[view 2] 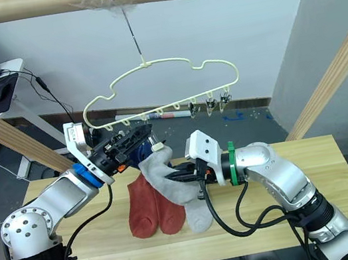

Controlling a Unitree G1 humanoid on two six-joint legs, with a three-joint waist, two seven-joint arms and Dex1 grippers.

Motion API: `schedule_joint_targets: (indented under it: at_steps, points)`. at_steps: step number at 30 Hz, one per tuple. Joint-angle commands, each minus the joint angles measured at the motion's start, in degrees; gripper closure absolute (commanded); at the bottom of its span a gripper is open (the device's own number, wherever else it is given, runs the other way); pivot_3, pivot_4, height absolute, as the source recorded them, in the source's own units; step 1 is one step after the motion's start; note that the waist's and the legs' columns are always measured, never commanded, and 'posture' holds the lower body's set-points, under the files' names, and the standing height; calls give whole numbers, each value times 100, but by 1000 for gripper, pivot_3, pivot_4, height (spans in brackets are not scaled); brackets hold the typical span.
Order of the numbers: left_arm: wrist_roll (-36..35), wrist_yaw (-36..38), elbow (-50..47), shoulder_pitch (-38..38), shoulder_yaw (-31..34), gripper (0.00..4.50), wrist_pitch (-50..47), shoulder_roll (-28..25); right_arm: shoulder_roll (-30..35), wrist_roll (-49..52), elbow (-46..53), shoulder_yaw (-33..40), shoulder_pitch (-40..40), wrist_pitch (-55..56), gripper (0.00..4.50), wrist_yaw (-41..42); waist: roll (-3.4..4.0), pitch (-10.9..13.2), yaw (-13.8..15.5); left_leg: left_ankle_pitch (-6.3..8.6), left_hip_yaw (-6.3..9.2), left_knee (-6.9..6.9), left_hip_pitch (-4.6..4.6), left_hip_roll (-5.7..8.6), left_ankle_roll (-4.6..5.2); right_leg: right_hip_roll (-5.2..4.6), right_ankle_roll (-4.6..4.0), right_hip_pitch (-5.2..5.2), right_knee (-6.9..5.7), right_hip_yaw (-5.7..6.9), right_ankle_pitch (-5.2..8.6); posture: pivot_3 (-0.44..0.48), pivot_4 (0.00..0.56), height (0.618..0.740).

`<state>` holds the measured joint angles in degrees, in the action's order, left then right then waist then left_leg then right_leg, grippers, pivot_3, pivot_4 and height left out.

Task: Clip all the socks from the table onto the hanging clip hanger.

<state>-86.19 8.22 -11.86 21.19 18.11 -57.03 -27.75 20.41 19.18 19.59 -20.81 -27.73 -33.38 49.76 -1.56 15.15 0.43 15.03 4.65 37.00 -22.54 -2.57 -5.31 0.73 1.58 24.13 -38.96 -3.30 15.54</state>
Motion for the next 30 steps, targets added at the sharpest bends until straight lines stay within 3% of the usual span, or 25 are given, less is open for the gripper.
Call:
schedule_joint_targets:
  at_steps: [1,21,30]
  points:
    - [57,72,-220,-74,-48,4458,20,-84,65,185,373,171,-87,-54,4473,23,0,0,0,0,0,0,0,0,0,0,0,0,0,0,0,110,255,740]
    - [182,96,-236,-111,-83,4458,54,-71,121,489,839,235,-129,-533,4473,-69,1,1,-11,1,-1,-2,-1,0,2,1,1,1,2,-1,1,97,261,740]
    - [192,91,-204,-71,-120,4458,105,-45,-2,483,480,168,-385,-423,4473,-119,1,1,-38,1,0,-3,0,0,2,1,1,1,2,0,1,95,261,740]
